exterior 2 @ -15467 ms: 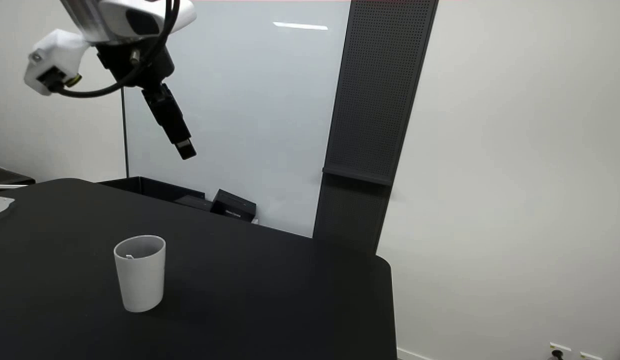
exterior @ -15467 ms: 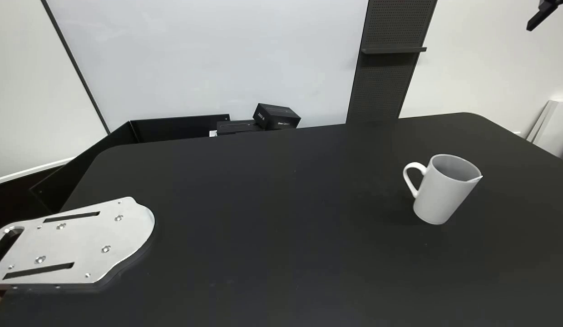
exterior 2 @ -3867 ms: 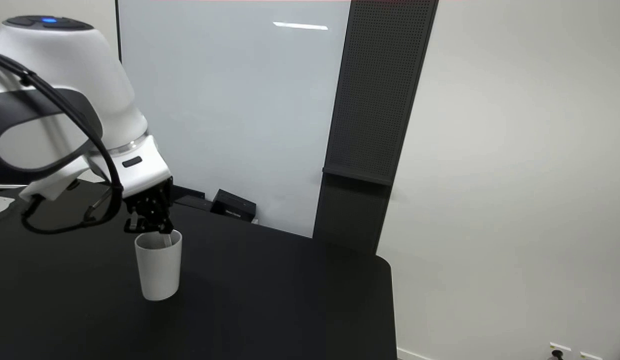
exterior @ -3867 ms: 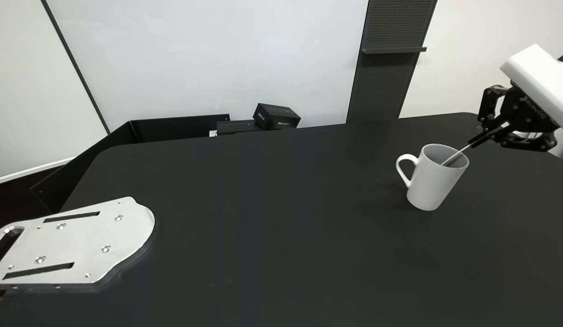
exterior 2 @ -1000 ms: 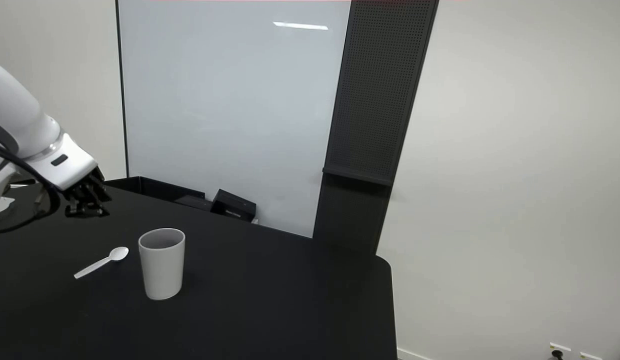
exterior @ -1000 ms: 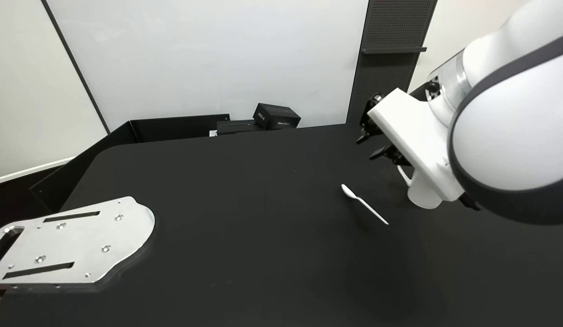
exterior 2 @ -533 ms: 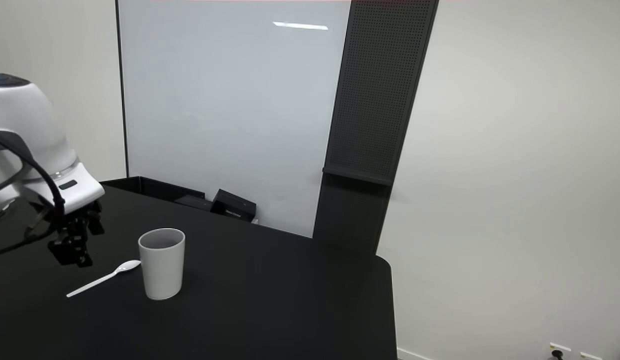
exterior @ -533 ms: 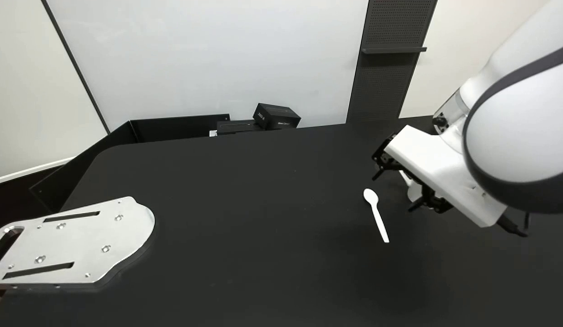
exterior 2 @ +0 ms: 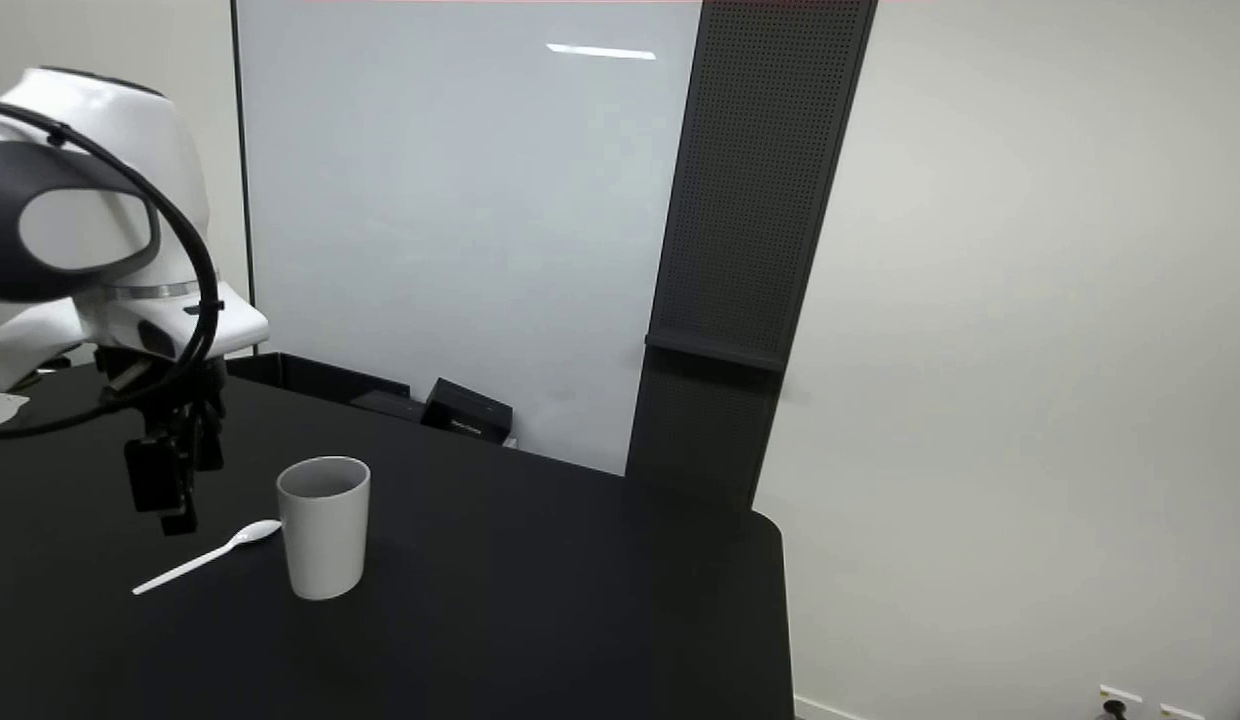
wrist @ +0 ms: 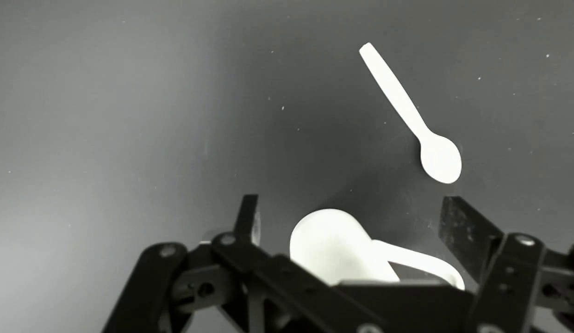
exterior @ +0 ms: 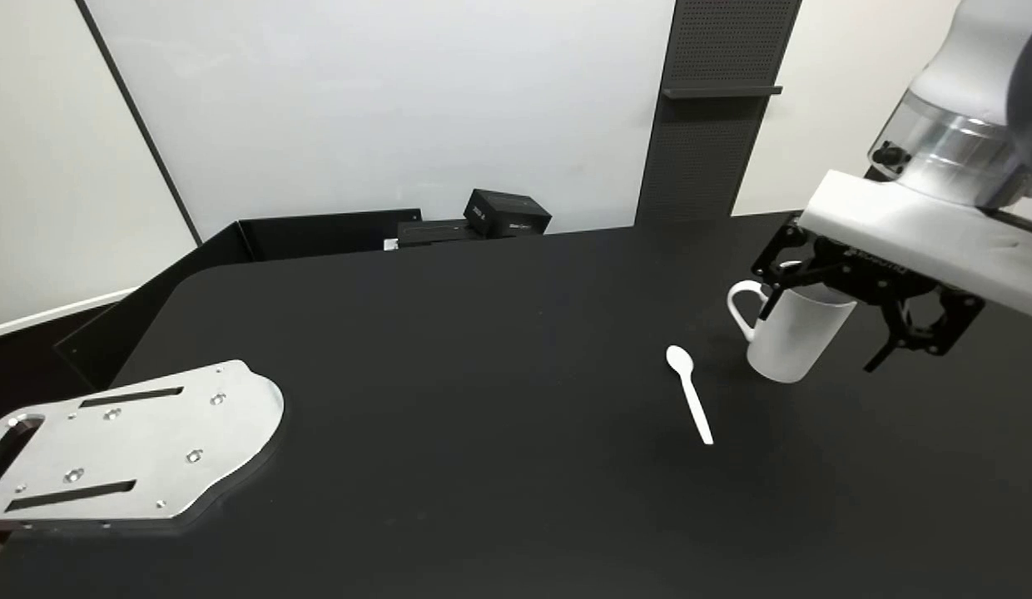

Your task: Take the spoon out of the cup and put it on the table

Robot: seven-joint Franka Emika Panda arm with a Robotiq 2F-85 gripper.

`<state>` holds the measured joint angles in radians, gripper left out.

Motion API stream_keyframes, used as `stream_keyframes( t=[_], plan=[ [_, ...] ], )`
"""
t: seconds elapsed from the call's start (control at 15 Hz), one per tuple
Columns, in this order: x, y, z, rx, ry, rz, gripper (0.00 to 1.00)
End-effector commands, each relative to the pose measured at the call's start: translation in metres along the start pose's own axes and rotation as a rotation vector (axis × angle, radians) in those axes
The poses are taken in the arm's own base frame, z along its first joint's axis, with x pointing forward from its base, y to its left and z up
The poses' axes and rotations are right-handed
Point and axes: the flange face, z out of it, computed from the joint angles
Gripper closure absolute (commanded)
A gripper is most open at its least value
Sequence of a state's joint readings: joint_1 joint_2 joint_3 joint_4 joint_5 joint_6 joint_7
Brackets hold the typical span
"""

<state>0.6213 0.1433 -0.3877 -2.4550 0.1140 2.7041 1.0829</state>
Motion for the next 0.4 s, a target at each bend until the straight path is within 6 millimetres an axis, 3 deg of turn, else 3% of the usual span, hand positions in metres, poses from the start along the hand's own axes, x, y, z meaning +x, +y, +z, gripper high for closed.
stream_keyframes(
  t=[0.0, 0.33],
  plan=[
    [0.0013, 0.0002, -0.0059, -0.008, 0.002, -0.006, 0.0],
    [0.0016, 0.0006, -0.0134, -0.011, -0.001, -0.011, 0.0]
  ],
)
